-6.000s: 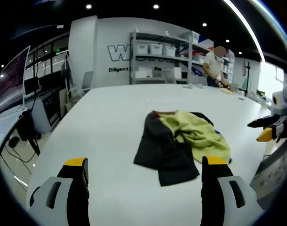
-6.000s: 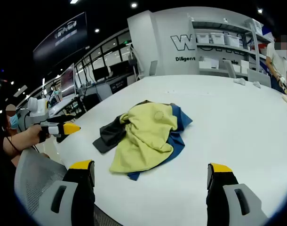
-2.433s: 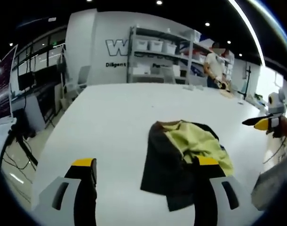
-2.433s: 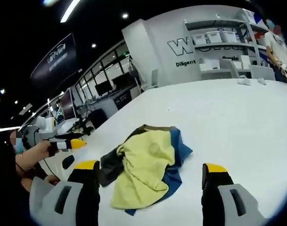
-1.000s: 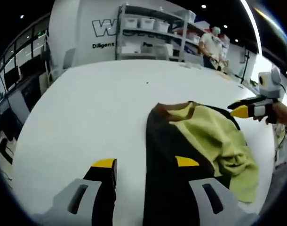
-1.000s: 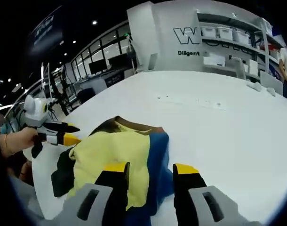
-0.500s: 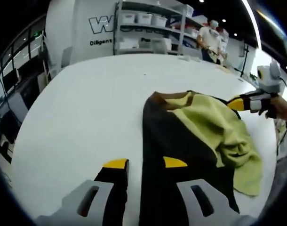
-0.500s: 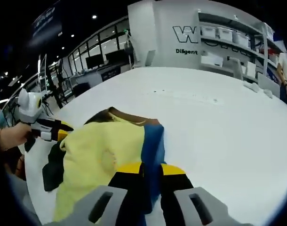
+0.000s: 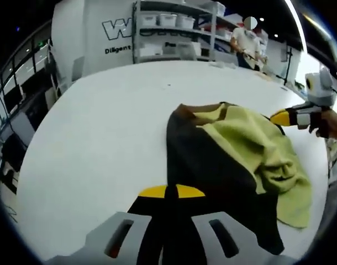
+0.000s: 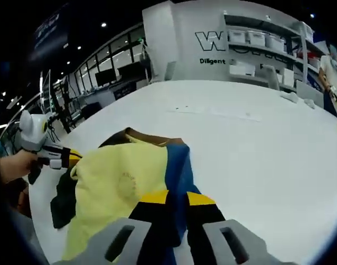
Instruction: Fold the garment on the visible template until the final outline fits inside the template.
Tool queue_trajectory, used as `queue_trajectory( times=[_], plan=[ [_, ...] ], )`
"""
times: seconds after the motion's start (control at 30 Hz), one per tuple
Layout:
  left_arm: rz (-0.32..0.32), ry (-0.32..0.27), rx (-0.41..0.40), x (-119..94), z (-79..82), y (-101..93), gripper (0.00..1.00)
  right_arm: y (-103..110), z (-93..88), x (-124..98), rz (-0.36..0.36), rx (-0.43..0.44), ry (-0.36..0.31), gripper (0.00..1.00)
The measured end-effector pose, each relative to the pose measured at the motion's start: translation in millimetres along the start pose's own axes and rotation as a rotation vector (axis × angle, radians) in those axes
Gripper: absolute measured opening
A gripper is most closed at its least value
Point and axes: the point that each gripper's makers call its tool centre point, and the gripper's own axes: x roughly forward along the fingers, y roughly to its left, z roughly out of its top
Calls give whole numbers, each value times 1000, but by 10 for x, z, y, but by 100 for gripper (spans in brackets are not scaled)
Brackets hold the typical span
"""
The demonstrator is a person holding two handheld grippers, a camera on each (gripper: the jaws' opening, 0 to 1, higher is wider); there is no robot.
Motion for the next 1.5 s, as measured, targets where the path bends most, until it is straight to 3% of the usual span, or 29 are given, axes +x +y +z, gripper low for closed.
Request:
queue_trajectory(
  times=[0.07, 0.13, 0.33, 0.43, 0.53, 0.63, 0.7, 0.93, 1.03, 1.17, 1.4, 1.5],
  plan=[
    [7, -2, 9, 6, 2, 5, 0, -13, 7, 13, -9, -30, -2, 12],
    [16, -3, 13, 7, 6, 19, 0, -33, -27, 23, -28, -59, 18, 6],
    [22, 5, 11, 6, 3, 43, 0, -83, -94, 63, -40, -76, 57, 0],
    [72, 6, 45, -29, -6, 123, 0, -94, -115, 66, -37, -89, 64, 0],
    [73, -8, 27, -69, 7, 130, 0, -132, -102, 45, -40, -77, 64, 0],
    [70, -39, 29, -115, 95, 145, 0, -155, -52, 15, -38, -82, 62, 0],
    [66, -66, 73, -130, 179, 170, 0, -182, 9, -19, -43, -89, 53, 0],
    [89, -81, 78, -177, 282, 330, 0, -261, 168, -69, -73, -159, 62, 0],
    [94, -86, 140, -188, 392, 383, 0, -281, 262, -62, -73, -153, 57, 0],
    [85, -92, 145, -210, 536, 443, 0, -291, 369, -29, -70, -182, 62, 0],
    [116, -56, 184, -105, 630, 622, 0, -360, 554, 92, -75, -166, 79, 0],
    [157, -5, 279, -53, 621, 772, 0, -428, 649, 149, -85, -149, 69, 0]
  ],
)
